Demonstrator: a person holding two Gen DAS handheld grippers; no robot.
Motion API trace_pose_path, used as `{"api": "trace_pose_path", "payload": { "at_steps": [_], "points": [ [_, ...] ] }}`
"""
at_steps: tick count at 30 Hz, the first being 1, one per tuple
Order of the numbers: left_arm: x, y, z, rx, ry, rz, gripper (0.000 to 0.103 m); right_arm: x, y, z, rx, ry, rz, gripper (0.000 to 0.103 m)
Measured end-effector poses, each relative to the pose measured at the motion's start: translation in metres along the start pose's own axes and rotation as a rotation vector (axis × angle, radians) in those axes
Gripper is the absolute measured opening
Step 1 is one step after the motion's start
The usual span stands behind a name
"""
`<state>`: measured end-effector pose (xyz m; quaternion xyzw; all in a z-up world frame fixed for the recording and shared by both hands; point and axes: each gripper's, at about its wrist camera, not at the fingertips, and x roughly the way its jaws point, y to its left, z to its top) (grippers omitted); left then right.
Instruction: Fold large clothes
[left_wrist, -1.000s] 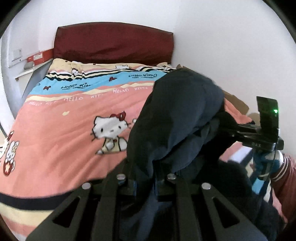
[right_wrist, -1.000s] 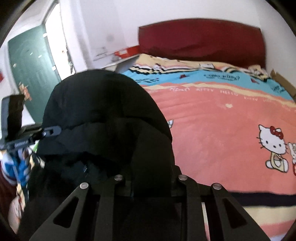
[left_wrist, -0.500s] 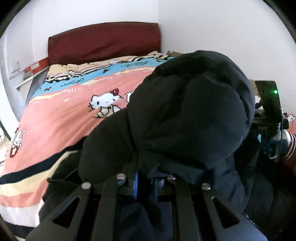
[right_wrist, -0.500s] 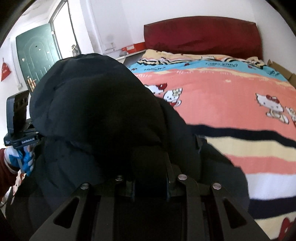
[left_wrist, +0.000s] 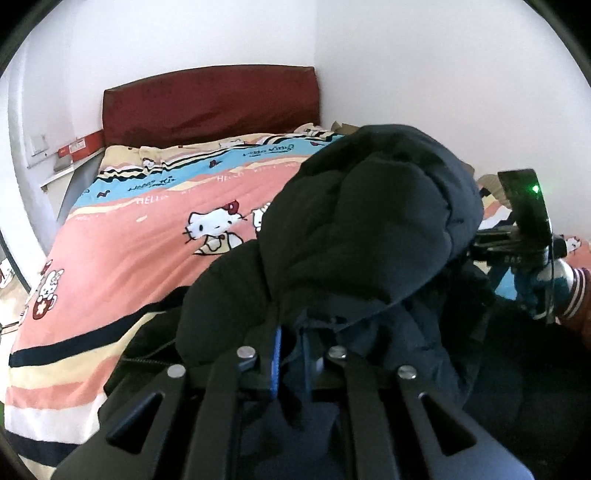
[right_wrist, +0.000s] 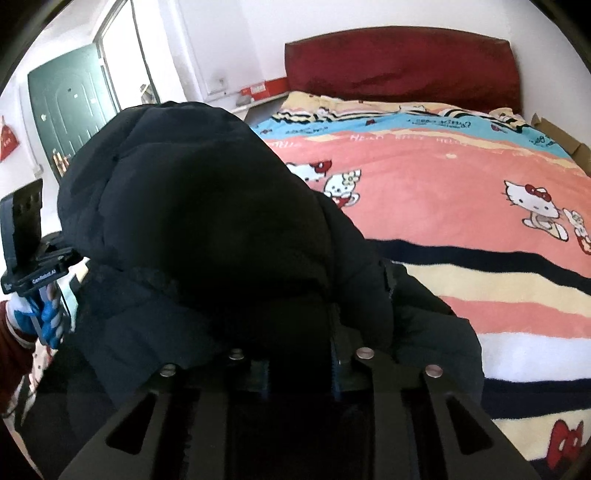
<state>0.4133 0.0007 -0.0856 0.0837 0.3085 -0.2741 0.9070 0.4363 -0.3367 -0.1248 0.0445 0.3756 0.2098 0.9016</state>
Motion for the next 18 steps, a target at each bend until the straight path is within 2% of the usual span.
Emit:
{"api": "trace_pose_path", "payload": {
  "at_steps": [8,11,13,18],
  "points": [
    [-0.019,-0.002,-0.027,-0.006,-0.006,-0.021,0.006,-0.019,0.01,-0.011,-0.017,-0.027,0.051,0.02],
    [-0.001,-0.002,-0.039,-0.009,0.037,-0.016,0.005,-0.018,0.01,-0.019,-0.018,-0.022,0.066,0.02],
    [0.015,-0.003,-0.045,-0.01,0.07,-0.006,0.005,0.004,0.001,-0.026,0.001,0.032,0.038,0.02],
    [0.022,0.0,-0.044,-0.029,0.075,-0.009,0.005,0.013,0.001,-0.024,0.008,0.05,0.02,0.021]
  ]
}}
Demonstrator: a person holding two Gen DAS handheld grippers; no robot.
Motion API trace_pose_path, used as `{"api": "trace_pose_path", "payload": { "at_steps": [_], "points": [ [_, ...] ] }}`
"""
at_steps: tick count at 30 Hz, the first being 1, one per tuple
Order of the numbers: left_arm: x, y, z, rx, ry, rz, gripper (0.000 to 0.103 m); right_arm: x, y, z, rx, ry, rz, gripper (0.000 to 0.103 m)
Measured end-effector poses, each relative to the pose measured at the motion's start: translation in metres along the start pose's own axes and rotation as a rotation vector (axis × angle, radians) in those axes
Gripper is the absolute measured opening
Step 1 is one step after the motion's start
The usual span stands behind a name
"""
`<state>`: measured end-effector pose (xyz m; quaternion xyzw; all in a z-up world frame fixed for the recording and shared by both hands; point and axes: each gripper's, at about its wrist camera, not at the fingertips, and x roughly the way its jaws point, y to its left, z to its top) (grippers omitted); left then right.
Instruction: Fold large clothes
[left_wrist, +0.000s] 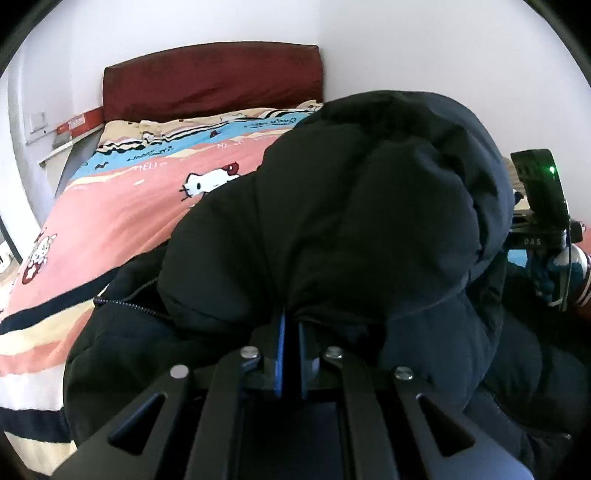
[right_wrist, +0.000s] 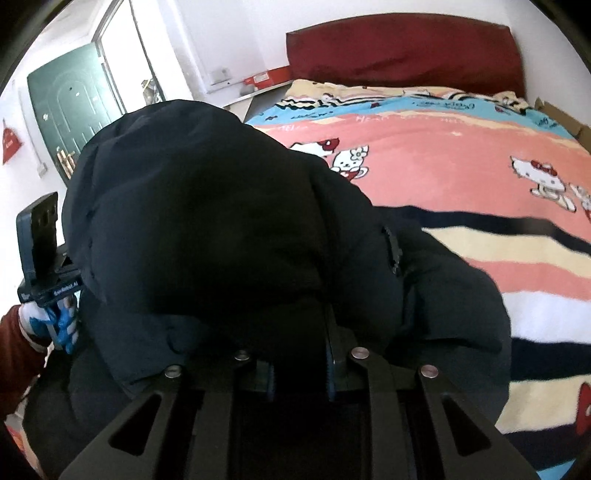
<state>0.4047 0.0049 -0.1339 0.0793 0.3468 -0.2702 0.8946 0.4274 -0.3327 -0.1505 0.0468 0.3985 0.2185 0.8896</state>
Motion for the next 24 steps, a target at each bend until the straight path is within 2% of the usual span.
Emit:
{"api": "trace_pose_path", "payload": {
  "at_steps": [3,9,13,17,20,24],
  "points": [
    [0.0,-0.002,-0.001,0.01,0.009,0.009,0.005,-0.002,0.001,0.0,-0.004,0.004,-0.008,0.023],
    [0.0,-0.001,0.002,-0.012,0.028,0.019,0.005,-0.011,0.008,-0.002,0.011,0.003,-0.016,0.035],
    [0.001,0.003,0.01,-0.037,0.043,0.026,0.006,-0.025,0.009,-0.004,0.023,0.005,-0.024,0.047],
    [-0.002,0.01,0.012,-0.094,0.055,0.018,0.007,-0.041,0.004,-0.007,0.046,0.009,-0.05,0.053],
    [-0.004,0.009,0.012,-0.086,0.068,0.031,0.007,-0.052,-0.004,-0.007,0.061,0.009,-0.071,0.054],
    [-0.004,0.007,0.012,-0.082,0.083,0.036,0.007,-0.068,-0.013,0.019,0.101,-0.064,-0.077,0.055]
  ]
}}
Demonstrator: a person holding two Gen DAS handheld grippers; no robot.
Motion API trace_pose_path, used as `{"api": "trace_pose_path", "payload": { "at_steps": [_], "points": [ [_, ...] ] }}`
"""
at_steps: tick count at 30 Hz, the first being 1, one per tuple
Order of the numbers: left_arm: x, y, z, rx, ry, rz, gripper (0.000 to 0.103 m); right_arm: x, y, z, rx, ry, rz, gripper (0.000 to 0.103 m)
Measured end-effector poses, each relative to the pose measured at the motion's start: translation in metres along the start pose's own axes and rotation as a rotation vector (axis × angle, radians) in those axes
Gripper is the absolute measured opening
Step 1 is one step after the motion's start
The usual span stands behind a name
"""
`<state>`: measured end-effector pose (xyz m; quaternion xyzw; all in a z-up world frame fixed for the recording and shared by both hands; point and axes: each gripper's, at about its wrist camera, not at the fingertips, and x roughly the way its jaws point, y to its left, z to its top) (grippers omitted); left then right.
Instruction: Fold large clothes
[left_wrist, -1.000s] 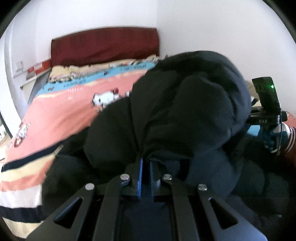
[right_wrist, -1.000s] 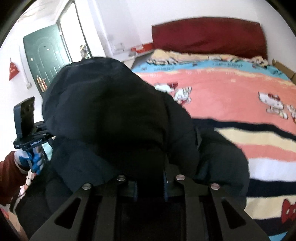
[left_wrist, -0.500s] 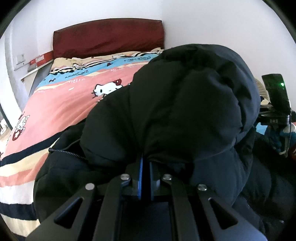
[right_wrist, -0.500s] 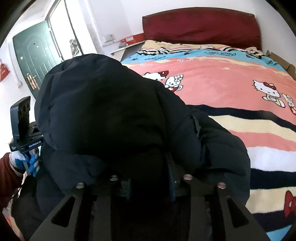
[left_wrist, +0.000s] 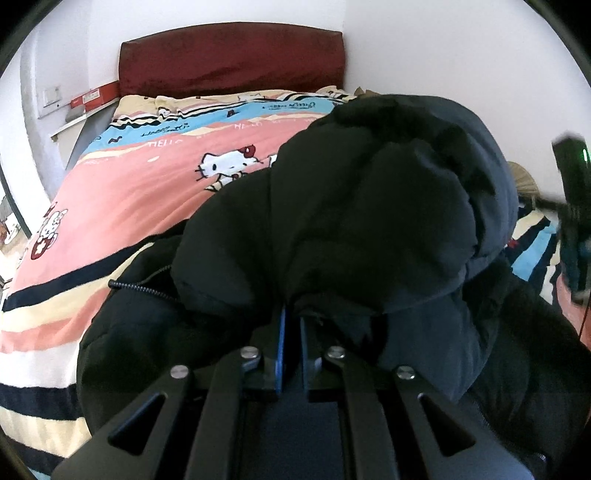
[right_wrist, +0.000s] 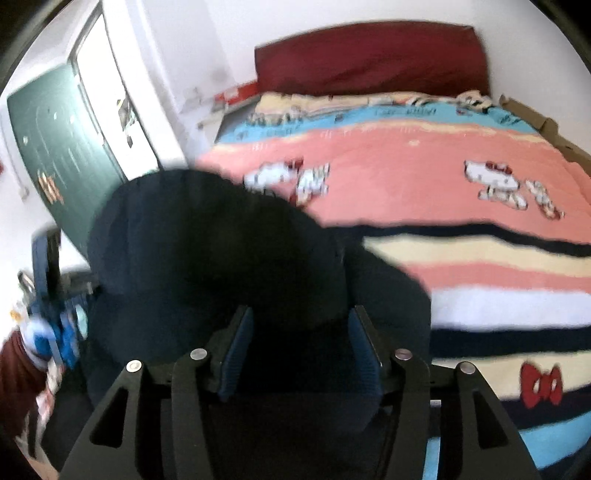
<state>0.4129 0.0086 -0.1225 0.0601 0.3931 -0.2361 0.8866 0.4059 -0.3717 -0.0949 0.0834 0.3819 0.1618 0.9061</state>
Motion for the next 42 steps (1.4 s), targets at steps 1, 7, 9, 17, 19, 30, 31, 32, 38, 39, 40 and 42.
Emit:
{"api": "trace_pose_path", "payload": {
  "at_steps": [1,7,9,17,19,30,31,32,38,39,40,42],
  "points": [
    [-0.001,0.001,0.0,-0.005,0.003,-0.004,0.007,0.0,0.0,0.011,0.007,-0.018,0.004,0.056],
    [-0.028,0.016,-0.003,-0.091,0.018,-0.06,0.008,0.03,0.011,0.076,0.017,-0.069,0.04,0.062],
    [-0.044,0.024,0.003,-0.112,-0.01,-0.065,0.015,0.048,0.015,0.092,0.024,-0.066,0.042,0.064],
    [-0.04,0.051,0.077,-0.205,-0.08,-0.015,0.042,0.127,0.043,0.106,0.001,0.079,0.159,0.065],
    [-0.029,0.05,0.095,-0.209,-0.084,-0.019,0.042,0.13,0.054,0.089,-0.049,0.127,0.198,0.065],
    [0.027,-0.029,0.097,-0.052,0.008,-0.046,0.042,0.094,0.088,-0.001,-0.266,0.229,0.201,0.065],
    [0.026,-0.038,0.083,-0.021,0.015,-0.03,0.042,0.091,0.087,-0.004,-0.265,0.229,0.196,0.065],
    [0.025,-0.043,0.073,-0.007,0.022,-0.02,0.042,0.088,0.086,-0.01,-0.263,0.23,0.187,0.065],
    [0.011,-0.063,0.009,0.048,0.007,0.062,0.042,0.073,0.083,-0.033,-0.248,0.229,0.146,0.065],
    [0.012,-0.068,-0.002,0.07,0.008,0.092,0.042,0.072,0.084,-0.037,-0.252,0.232,0.134,0.066],
    [0.014,-0.069,-0.007,0.075,0.007,0.106,0.042,0.073,0.085,-0.042,-0.26,0.234,0.122,0.066],
    [0.022,-0.067,-0.014,0.045,0.003,0.116,0.042,0.076,0.087,-0.049,-0.274,0.237,0.096,0.066]
  ]
}}
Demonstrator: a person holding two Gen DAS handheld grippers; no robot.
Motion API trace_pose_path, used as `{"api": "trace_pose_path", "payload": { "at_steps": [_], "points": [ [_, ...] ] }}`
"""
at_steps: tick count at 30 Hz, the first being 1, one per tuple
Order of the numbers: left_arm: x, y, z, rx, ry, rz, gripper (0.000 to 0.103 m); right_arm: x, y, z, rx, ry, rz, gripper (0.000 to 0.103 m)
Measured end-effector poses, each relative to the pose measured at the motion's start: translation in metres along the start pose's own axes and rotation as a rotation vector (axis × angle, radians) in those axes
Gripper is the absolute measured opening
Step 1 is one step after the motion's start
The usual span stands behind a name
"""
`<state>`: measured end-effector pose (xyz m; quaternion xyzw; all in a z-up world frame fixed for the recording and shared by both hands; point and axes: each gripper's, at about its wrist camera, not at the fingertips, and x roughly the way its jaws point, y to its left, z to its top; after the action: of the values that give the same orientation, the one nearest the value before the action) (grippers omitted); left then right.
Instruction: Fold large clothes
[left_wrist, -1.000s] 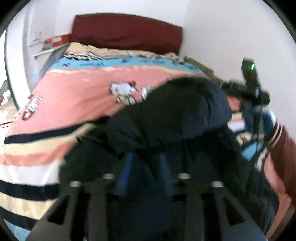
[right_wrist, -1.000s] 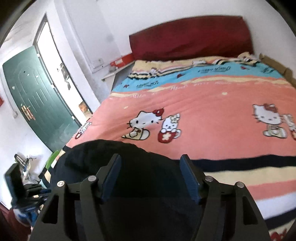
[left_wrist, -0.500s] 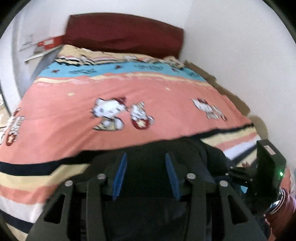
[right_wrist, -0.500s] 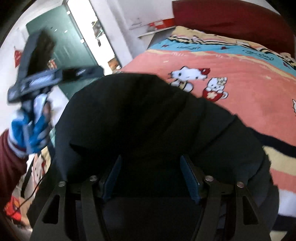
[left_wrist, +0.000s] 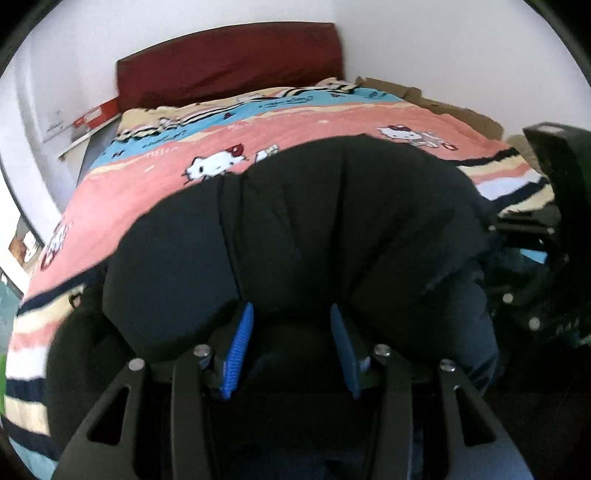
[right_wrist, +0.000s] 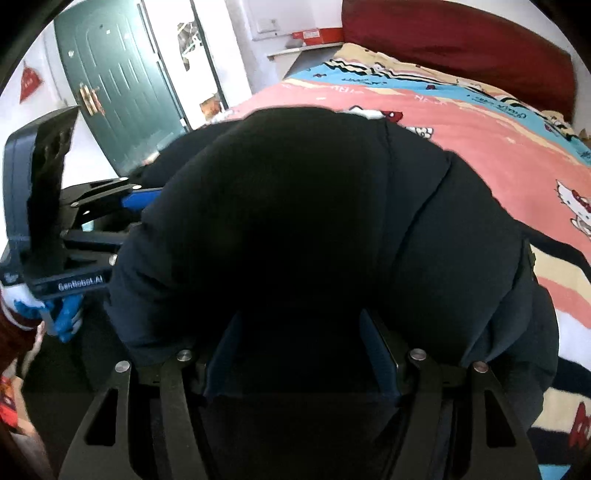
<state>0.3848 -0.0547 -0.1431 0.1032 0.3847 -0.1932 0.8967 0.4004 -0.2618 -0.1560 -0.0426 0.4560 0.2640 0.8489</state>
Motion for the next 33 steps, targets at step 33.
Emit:
{"api": "trace_pose_path", "payload": {
  "at_steps": [33],
  "points": [
    [0.059,0.049,0.124,-0.169,0.019,0.015,0.043,0.009,-0.073,0.13,0.198,-0.151,-0.137,0.072]
  ]
}}
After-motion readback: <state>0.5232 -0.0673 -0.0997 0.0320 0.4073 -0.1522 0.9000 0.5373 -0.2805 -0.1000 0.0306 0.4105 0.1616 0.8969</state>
